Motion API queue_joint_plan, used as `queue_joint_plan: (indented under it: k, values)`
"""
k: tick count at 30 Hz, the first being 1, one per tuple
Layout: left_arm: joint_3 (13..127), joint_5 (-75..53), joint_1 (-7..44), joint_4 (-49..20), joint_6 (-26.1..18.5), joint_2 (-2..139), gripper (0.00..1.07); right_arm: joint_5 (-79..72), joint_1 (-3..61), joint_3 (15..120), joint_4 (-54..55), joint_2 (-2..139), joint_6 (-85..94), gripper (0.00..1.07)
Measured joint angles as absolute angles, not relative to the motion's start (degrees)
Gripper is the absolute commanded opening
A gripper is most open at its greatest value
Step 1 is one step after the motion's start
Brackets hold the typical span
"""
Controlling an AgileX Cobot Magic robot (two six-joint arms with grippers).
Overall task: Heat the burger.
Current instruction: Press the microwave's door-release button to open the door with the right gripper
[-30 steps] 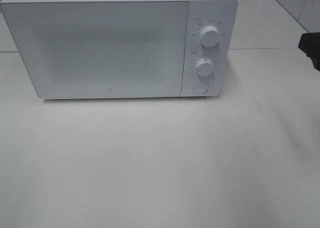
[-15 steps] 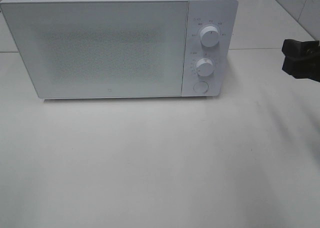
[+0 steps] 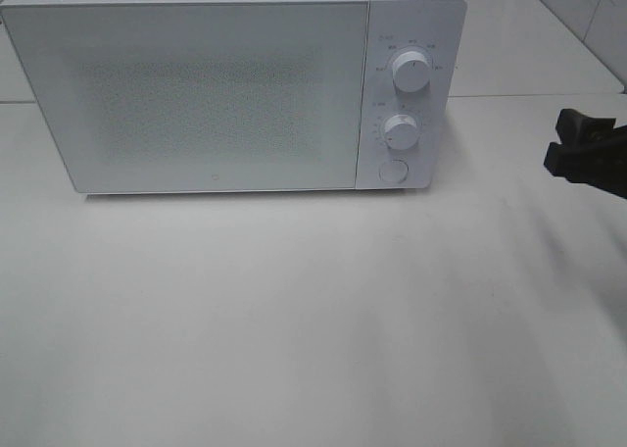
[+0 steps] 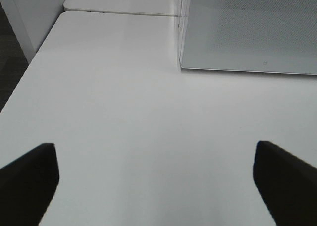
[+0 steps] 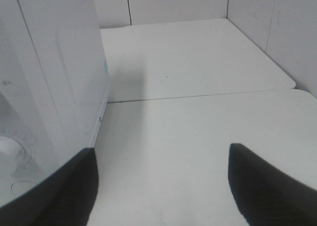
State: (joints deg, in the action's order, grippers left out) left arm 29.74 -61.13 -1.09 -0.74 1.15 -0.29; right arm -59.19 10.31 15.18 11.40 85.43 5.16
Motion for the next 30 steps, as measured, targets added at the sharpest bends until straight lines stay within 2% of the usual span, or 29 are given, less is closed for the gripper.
queue_joint_plan:
  k: [2,5,10,13,15,18,30]
  values:
    - [29.7,-61.1,-1.1,-0.7,1.1,-0.3,1.0,-60.4,14.5,15.2,16.2,87.4,7.9,0.72]
    - [29.7,-61.1,-1.1,-0.7,1.1,-0.3,1.0,-60.8,15.5,15.2,17.5,87.9,8.4,0.72]
    - [29.7,-61.1,-1.1,-0.7,1.1,-0.3,1.0,-62.6,24.8,15.2,26.7,90.7,9.3,0.72]
    - [29.7,-61.1,-1.1,-0.7,1.1,-0.3,1.0,-63.0,26.0,15.2,28.1,91.0,9.3,0.72]
    - [29.7,-61.1,-1.1,-0.7,1.1,-0.3,1.0,-65.4,31.7,15.2,32.8,92.2,9.7,0.72]
    - [29.7,-61.1,-1.1,-0.7,1.1,-0.3,1.0,-66.6,35.3,15.2,35.6,93.4,9.9,0.72]
    - [29.7,-61.1,-1.1,-0.7,1.1,-0.3,1.0,-67.4,43.4,18.1,42.7,94.9,11.1,0.72]
